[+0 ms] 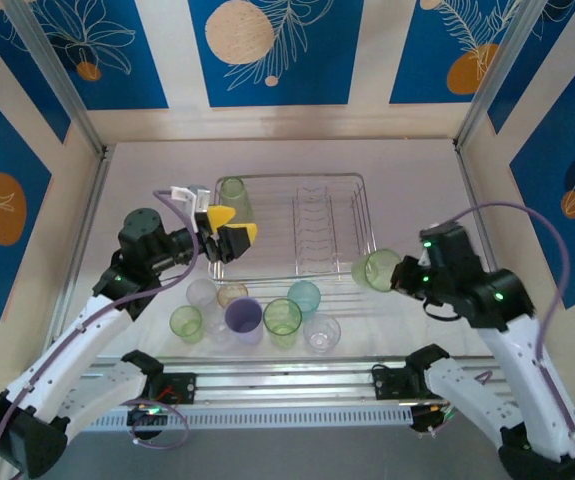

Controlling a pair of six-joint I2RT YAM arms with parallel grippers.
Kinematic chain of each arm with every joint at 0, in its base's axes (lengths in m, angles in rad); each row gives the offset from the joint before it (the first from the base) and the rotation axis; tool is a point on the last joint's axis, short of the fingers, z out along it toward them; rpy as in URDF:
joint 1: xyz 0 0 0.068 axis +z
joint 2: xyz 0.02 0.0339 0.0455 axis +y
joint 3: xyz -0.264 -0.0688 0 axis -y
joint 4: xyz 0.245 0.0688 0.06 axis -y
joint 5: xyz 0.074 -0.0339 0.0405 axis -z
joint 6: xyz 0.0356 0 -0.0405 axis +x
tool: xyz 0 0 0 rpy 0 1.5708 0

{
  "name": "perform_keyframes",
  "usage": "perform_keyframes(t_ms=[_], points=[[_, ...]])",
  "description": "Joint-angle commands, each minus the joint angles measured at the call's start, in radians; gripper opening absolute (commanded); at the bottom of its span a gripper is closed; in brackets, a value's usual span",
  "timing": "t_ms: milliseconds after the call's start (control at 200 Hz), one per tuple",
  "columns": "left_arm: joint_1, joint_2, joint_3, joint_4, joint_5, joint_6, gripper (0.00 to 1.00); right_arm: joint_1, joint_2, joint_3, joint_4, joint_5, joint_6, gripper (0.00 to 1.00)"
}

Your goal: Load the cups into the dish rack

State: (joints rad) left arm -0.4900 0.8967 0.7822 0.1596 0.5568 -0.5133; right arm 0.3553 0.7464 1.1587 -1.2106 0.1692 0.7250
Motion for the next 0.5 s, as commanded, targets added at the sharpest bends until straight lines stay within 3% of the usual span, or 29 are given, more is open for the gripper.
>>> perform_keyframes(t_ms=[0,75,180,495], points=[[-0.050,0.049,-0.005,0.380,0.228,-0.136,1.00,-0.114,0.014,0.074,0.186,-0.398,-0.092,0.00],[-0.094,0.106,0.043,0.412,0.272,-0.139,1.00,-0.168,0.047,0.087,0.340,-0.603,-0.042,0.00],[-0.147,0.187,0.107,0.436,0.320,-0.143,1.00,-0.161,0.104,0.089,0.511,-0.739,0.028,0.00],[-0.214,0.373,0.190,0.598,0.386,-0.268,1.00,-0.052,0.160,0.032,0.658,-0.756,0.084,0.00]])
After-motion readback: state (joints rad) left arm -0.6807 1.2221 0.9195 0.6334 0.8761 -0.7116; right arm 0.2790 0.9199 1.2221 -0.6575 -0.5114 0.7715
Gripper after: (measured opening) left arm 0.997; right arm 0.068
